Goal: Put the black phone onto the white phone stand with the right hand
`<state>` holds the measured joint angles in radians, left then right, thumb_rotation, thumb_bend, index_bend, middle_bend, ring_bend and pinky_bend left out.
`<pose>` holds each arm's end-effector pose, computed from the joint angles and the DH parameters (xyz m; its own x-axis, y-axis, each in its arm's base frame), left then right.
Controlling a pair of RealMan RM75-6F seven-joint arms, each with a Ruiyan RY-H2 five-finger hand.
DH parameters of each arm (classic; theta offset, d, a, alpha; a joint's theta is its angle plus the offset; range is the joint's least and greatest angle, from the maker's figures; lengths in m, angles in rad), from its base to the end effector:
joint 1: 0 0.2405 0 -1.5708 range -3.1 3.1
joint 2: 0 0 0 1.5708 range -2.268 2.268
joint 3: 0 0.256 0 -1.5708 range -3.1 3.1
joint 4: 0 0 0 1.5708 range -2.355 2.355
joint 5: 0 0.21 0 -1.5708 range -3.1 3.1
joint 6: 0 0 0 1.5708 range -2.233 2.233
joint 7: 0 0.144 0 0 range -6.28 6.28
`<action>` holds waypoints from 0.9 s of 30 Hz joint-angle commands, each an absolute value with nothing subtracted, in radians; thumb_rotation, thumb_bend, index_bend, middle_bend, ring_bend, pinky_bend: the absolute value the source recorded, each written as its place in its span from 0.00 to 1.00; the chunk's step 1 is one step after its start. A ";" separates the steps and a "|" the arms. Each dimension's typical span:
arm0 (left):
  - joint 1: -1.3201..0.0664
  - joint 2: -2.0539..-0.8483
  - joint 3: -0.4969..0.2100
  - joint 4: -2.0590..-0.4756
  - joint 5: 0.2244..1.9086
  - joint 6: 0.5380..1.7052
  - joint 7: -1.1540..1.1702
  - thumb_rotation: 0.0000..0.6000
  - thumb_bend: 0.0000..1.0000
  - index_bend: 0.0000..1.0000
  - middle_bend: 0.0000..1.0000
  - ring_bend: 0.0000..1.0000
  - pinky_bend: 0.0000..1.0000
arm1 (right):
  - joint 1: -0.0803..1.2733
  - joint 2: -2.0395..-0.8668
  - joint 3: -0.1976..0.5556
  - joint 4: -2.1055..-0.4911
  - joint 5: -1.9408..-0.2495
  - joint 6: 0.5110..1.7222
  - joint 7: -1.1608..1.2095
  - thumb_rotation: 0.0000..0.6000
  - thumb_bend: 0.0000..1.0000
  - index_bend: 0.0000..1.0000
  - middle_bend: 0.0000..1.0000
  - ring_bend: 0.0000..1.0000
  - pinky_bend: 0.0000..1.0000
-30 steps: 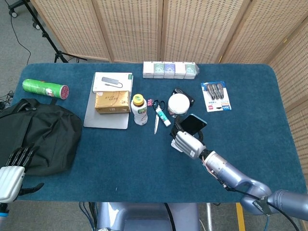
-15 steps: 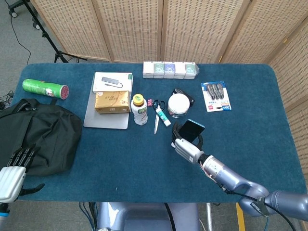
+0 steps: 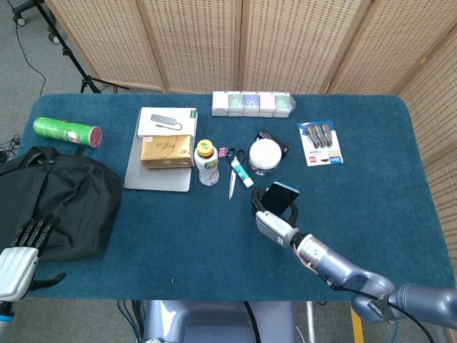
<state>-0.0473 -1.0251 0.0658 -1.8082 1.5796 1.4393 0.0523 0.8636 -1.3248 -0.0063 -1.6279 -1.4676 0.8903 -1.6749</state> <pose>-0.2853 0.1415 0.1473 0.3546 0.1777 0.9180 0.9348 -0.0477 -0.3518 -0.1223 -0.3115 0.0091 0.6541 0.7079 -0.2666 0.6035 -0.2759 0.7481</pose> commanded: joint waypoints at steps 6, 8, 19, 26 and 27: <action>-0.049 -1.024 0.066 -1.809 1.578 1.436 0.053 1.00 0.00 0.00 0.00 0.00 0.00 | 0.865 -1.325 0.002 -1.637 -1.434 0.893 -1.720 1.00 0.41 0.61 0.41 0.32 0.25; -0.049 -1.024 0.067 -1.809 1.578 1.435 0.052 1.00 0.00 0.00 0.00 0.00 0.00 | 0.864 -1.322 0.004 -1.643 -1.425 0.896 -1.730 1.00 0.41 0.61 0.40 0.31 0.25; -0.049 -1.021 0.068 -1.810 1.581 1.436 0.049 1.00 0.00 0.00 0.00 0.00 0.00 | 0.866 -1.327 -0.010 -1.650 -1.404 0.901 -1.768 1.00 0.41 0.60 0.22 0.19 0.25; -0.049 -1.021 0.068 -1.811 1.580 1.435 0.049 1.00 0.00 0.00 0.00 0.00 0.00 | 0.868 -1.340 -0.014 -1.643 -1.409 0.913 -1.767 1.00 0.38 0.38 0.12 0.07 0.21; -0.049 -1.021 0.068 -1.811 1.580 1.435 0.049 1.00 0.00 0.00 0.00 0.00 0.00 | 0.867 -1.340 -0.015 -1.643 -1.409 0.914 -1.768 1.00 0.34 0.33 0.10 0.04 0.19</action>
